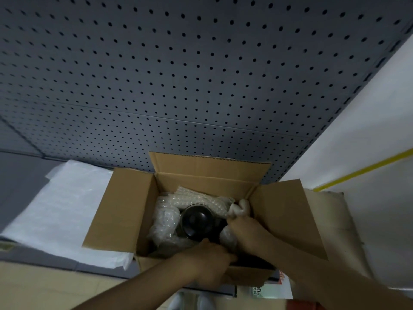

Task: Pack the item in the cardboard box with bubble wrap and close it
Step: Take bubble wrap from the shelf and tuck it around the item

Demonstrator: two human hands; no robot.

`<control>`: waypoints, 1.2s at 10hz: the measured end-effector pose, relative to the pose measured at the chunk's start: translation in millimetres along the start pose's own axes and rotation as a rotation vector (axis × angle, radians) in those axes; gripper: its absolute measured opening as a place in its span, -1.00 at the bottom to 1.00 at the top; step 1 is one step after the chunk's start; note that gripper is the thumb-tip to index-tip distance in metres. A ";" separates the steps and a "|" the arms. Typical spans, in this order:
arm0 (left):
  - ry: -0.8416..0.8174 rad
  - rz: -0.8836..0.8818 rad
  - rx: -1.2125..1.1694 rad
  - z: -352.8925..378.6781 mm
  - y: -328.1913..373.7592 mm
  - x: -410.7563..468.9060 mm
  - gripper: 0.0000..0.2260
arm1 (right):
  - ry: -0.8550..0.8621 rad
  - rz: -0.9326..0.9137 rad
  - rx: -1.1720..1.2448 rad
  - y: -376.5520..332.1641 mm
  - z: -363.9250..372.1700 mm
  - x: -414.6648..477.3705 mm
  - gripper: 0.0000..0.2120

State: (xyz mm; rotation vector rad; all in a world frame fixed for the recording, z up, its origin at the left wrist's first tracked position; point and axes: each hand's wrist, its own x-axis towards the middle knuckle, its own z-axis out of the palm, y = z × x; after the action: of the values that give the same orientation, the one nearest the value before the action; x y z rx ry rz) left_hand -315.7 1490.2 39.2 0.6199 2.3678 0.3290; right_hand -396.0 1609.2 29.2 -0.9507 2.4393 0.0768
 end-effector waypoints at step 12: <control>0.409 -0.197 0.101 -37.3 -42.3 -43.9 -0.51 | 0.108 -0.130 0.186 22.7 -30.8 -14.3 -0.74</control>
State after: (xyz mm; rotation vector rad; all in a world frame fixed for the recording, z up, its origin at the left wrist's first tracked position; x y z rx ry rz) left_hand -325.3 1428.8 74.6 0.3848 2.8259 0.2689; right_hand -415.5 1628.0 59.8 -1.0493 2.4239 -0.2483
